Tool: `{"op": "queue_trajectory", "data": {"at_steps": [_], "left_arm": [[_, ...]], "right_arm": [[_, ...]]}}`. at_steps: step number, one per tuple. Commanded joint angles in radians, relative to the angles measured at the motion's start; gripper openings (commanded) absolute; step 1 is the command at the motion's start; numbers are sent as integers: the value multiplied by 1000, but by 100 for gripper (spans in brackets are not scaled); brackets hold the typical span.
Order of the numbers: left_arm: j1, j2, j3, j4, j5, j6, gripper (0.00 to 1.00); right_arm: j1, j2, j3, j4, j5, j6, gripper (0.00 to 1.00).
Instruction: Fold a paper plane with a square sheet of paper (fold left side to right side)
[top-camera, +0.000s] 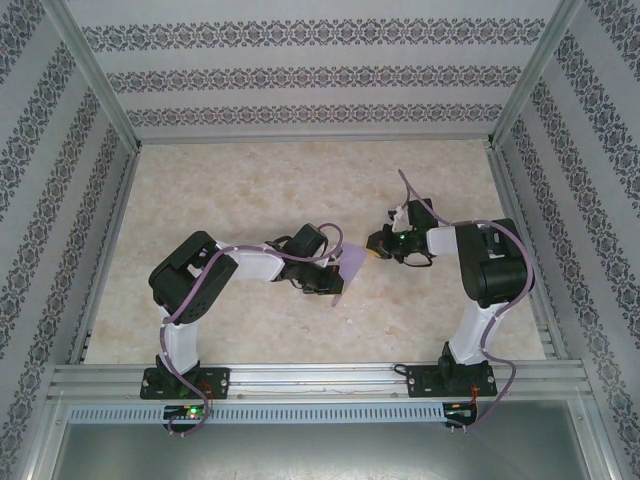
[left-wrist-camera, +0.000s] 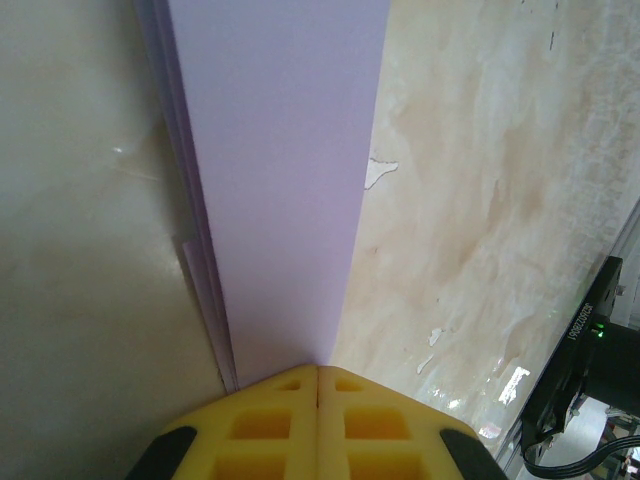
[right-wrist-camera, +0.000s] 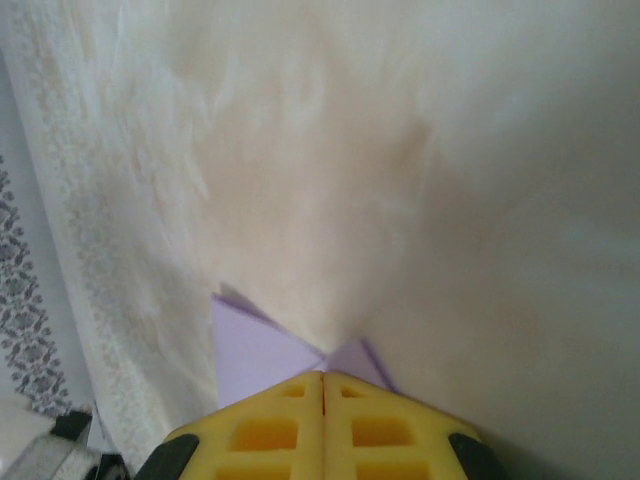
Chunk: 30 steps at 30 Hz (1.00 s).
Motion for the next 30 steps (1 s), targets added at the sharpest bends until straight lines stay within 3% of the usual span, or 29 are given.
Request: {"op": "queue_trajectory", "data": {"at_steps": [1,8,16,22,27,30], "left_arm": [[-2,43,-63,-193,-123,23,0],[-2,40,-68,-190,-123,21,0],[-2,40,-69,-184,-123,19,0],[-2,34,-70,-183,-124,20,0],[-2,34,-68,-181,-121,20,0],[-2,34,-65,-181,-121,20,0]], "right_arm": [[-49,38,45,72,181,-12,0],[-62,23,70,62,159,-23,0],[-41,-249,-44,6,148,-19,0],[119,-386,-200,32,196,93,0],[283,-357,-235,82,277,182,0],[321,-314,-236,95,295,206,0]]}}
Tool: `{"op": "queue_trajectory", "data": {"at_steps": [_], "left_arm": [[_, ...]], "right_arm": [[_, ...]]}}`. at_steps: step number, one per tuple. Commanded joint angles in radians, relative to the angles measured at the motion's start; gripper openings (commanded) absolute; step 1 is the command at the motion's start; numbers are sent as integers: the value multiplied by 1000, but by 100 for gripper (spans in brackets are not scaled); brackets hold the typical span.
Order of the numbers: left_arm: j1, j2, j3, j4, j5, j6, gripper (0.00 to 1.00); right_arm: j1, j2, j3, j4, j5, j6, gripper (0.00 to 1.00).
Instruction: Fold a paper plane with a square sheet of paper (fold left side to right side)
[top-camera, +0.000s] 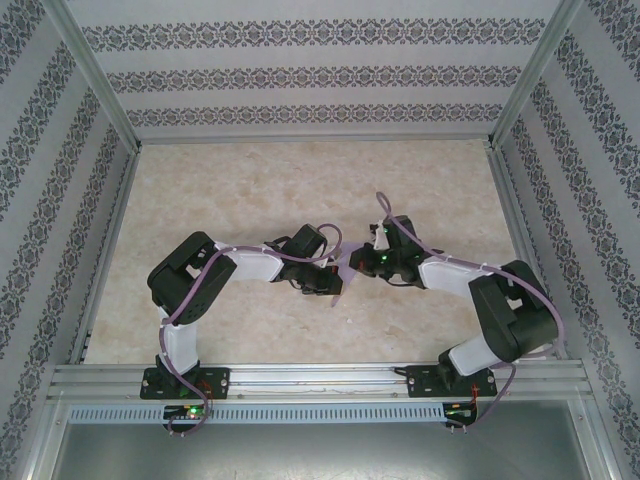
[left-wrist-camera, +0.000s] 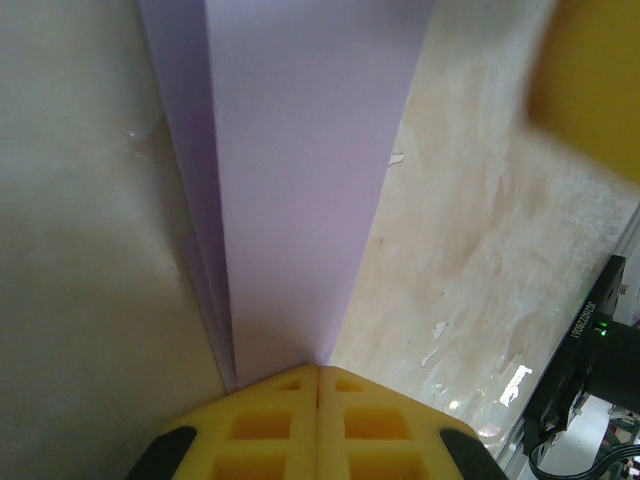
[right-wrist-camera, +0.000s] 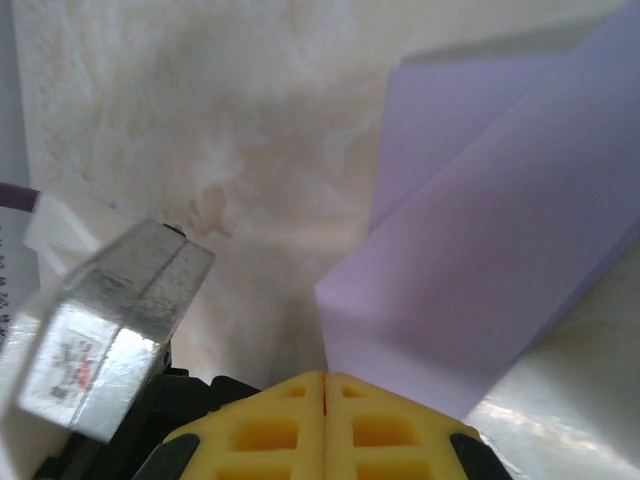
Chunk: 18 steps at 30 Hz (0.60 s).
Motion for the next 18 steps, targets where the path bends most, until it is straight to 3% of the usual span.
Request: {"op": "queue_trajectory", "data": {"at_steps": [1,10,18], "left_arm": [[-2,43,-54,-179,-116,19,0],[-3,22,-43,-154,-99,1,0],[-2,-79,-3,-130,-19,-25,8]], "right_arm": [[23,44,-14,47,60,61,0],[46,146,-64,93,51,96,0],[24,210,-69,99,40,51,0]]}}
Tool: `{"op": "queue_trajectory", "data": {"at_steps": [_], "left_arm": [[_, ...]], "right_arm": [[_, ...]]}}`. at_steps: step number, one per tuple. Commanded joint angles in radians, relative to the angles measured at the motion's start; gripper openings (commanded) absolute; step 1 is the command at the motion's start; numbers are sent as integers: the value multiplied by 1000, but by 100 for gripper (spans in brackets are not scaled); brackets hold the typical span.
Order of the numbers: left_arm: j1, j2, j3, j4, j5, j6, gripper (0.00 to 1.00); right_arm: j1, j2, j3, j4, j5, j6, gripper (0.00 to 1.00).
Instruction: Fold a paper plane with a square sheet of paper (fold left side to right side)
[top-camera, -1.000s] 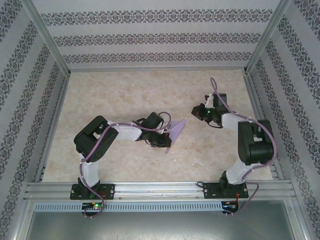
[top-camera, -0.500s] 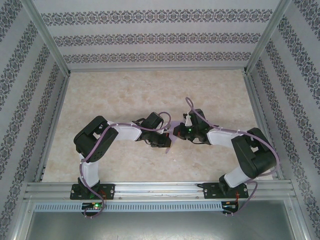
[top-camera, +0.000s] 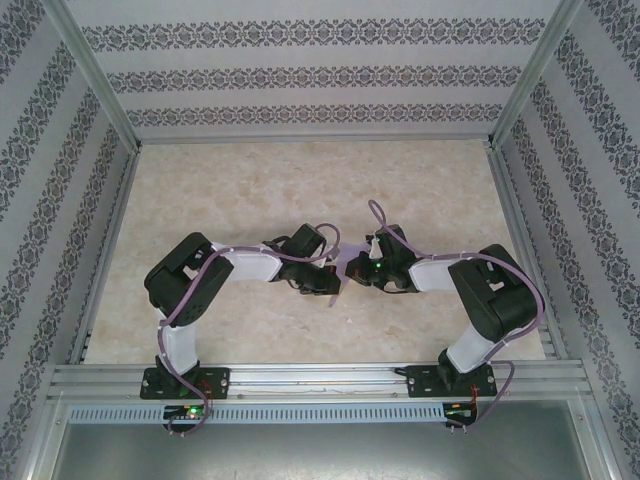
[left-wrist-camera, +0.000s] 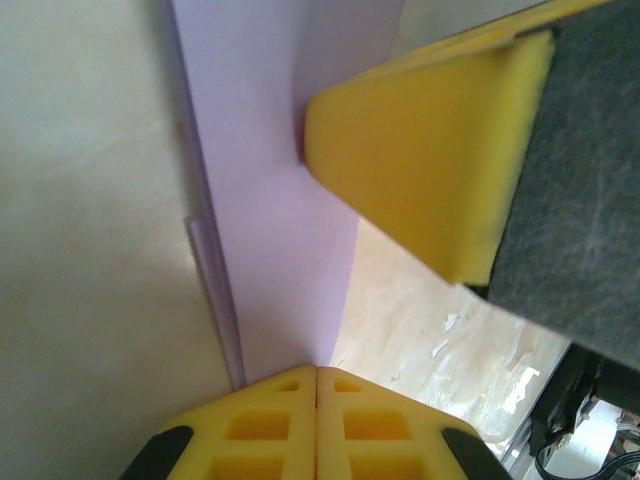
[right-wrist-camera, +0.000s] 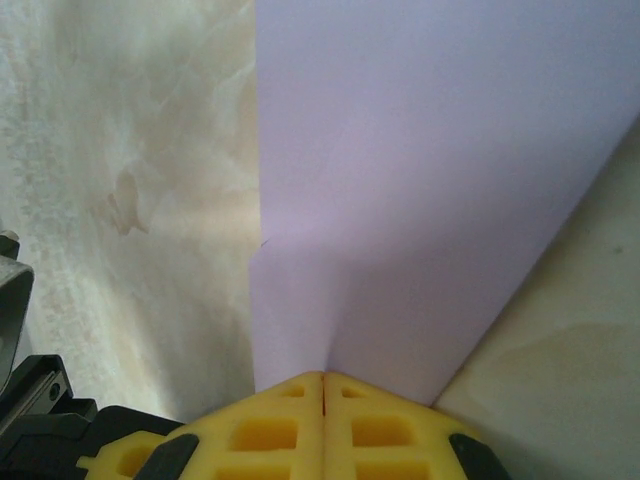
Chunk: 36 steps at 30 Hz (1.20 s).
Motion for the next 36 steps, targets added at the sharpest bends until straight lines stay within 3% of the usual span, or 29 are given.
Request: {"op": "queue_trajectory", "data": {"at_steps": [1,8,19,36], "left_arm": [[-2,-65,5,-81,17,-23,9],[-2,-108,14,-57,83,-61,10],[-2,-54,-17,-14,117,-85,8],[-4,-18,-62,2,113,-84,7]], "right_arm": [[0,81,-22,-34,44,-36,0],[2,132,25,-80,4,-83,0],[6,161,40,-100,23,-99,0],[8,171,45,-124,42,-109,0]]}}
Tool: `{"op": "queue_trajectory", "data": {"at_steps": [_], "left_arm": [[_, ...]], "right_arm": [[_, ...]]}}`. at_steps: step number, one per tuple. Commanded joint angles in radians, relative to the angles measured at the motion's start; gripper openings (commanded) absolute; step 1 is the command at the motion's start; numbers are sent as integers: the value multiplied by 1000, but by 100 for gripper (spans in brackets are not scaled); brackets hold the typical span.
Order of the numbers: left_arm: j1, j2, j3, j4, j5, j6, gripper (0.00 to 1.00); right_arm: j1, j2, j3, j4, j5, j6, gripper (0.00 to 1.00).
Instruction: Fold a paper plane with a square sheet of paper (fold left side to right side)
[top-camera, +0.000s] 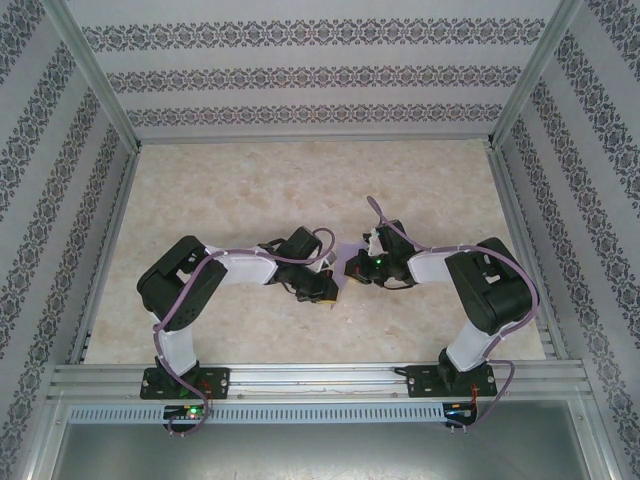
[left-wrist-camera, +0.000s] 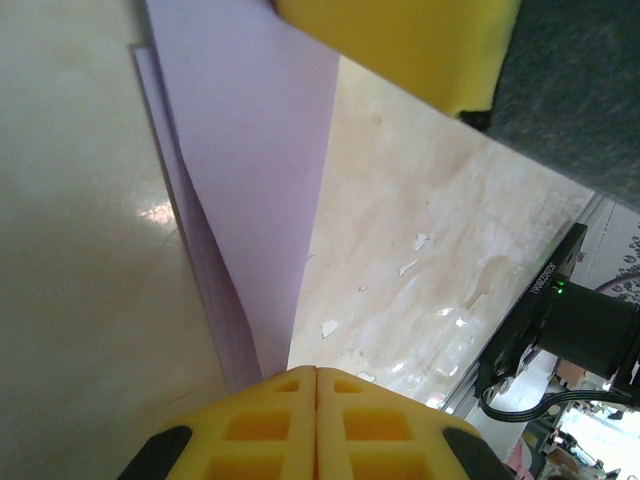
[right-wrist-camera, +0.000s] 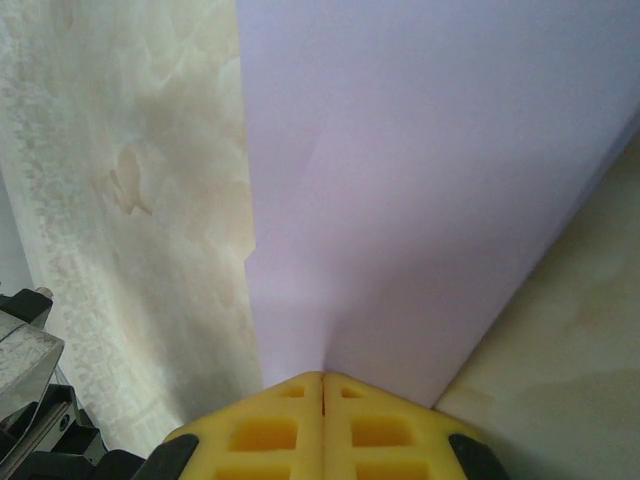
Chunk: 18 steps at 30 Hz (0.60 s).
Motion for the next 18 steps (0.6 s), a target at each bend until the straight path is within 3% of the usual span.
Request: {"op": "queue_trajectory", "data": {"at_steps": [1,18], "left_arm": [[-3,22,-17,19,9,-9,7],[-4,5,-30,0,-26,-1,7]], "right_arm": [[34,113,-21,-43,133,-38,0],[38,118,-16,-63,146,-46,0]]}}
